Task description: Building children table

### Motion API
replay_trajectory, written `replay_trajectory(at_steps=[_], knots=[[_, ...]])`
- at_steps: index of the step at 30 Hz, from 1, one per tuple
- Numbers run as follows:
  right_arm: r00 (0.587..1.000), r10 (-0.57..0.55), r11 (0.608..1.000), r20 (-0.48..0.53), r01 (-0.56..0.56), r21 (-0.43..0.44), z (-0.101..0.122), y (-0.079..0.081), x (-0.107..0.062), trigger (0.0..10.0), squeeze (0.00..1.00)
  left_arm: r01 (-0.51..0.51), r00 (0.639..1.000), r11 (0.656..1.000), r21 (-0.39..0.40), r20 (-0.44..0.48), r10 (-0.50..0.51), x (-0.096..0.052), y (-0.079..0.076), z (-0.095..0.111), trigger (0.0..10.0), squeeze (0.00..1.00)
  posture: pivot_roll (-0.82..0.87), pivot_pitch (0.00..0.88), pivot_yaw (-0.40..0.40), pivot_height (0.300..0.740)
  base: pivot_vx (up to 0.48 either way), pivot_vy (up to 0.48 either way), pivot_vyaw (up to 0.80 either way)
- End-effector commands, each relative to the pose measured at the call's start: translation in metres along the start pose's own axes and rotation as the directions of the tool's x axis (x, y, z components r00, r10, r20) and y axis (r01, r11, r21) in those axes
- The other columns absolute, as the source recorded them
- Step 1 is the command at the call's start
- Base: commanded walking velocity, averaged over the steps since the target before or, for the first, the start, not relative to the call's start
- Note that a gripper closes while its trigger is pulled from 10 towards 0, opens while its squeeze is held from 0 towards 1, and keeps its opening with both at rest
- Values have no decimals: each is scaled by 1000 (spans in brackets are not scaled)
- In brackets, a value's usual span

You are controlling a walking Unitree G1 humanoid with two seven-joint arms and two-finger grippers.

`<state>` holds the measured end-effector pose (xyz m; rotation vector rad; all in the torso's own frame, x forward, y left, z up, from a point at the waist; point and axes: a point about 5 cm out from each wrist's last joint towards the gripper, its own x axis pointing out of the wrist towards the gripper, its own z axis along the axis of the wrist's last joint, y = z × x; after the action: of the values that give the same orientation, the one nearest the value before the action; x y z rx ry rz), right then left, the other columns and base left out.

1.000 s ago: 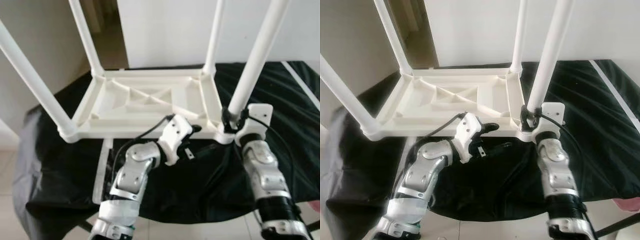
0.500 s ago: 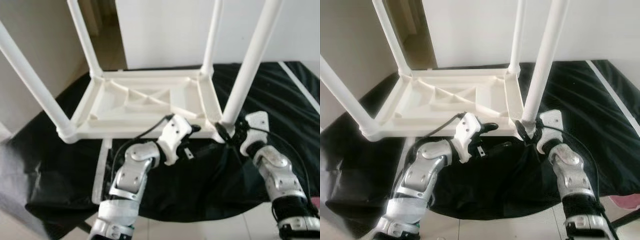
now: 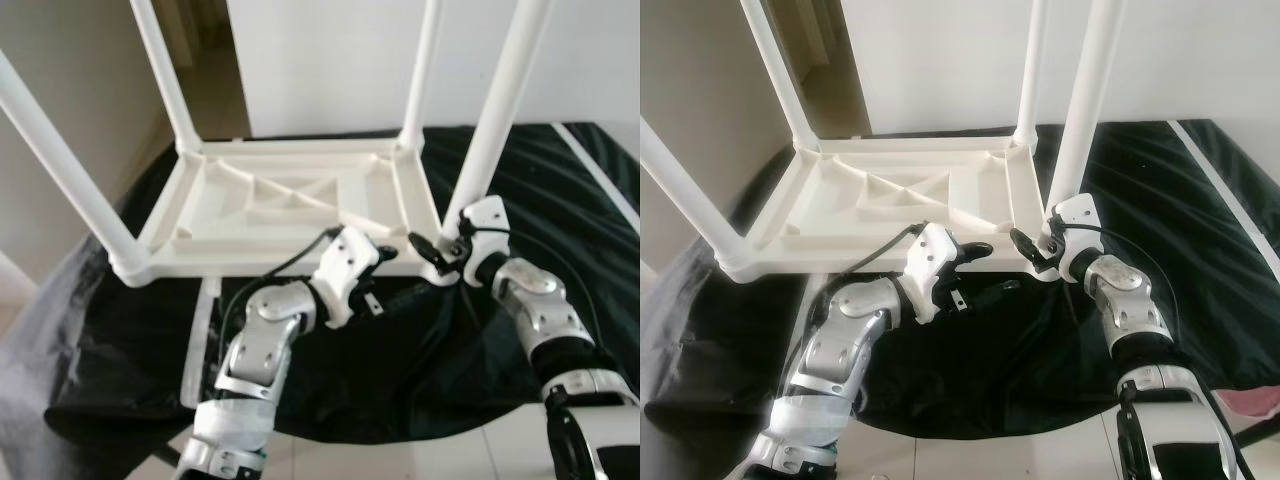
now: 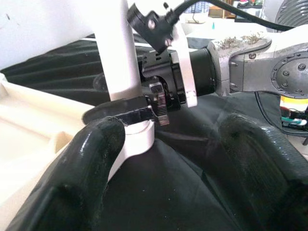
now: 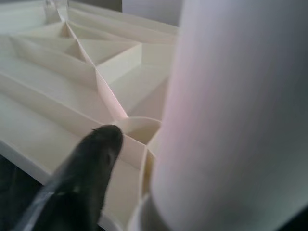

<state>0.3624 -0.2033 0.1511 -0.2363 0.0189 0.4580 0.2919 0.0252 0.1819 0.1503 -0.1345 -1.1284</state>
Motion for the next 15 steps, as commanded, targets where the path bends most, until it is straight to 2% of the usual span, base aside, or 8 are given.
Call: replay_trajectory(at_steps=[1,13,14,15], knots=[[997,62,998,-52,-61,4,-11,10,2,0,0,-189,982,982,-6,-14,189,-3,10,-2,10000,0,-23,0,14,740,0,0,0],[997,35,999,-75,-32,40,-26,1,-9,0,0,-170,985,985,-5,-7,170,1,9,-1,10000,0,-45,0,27,740,0,0,0],[997,9,999,-80,-6,45,-27,-1,-10,4431,0,-164,986,986,-5,-7,164,1,9,-1,10000,0,-48,0,31,740,0,0,0],[997,-9,999,-83,13,48,-28,-2,-12,4431,0,-160,987,987,-5,-7,160,2,8,-1,10000,0,-48,0,31,740,0,0,0]])
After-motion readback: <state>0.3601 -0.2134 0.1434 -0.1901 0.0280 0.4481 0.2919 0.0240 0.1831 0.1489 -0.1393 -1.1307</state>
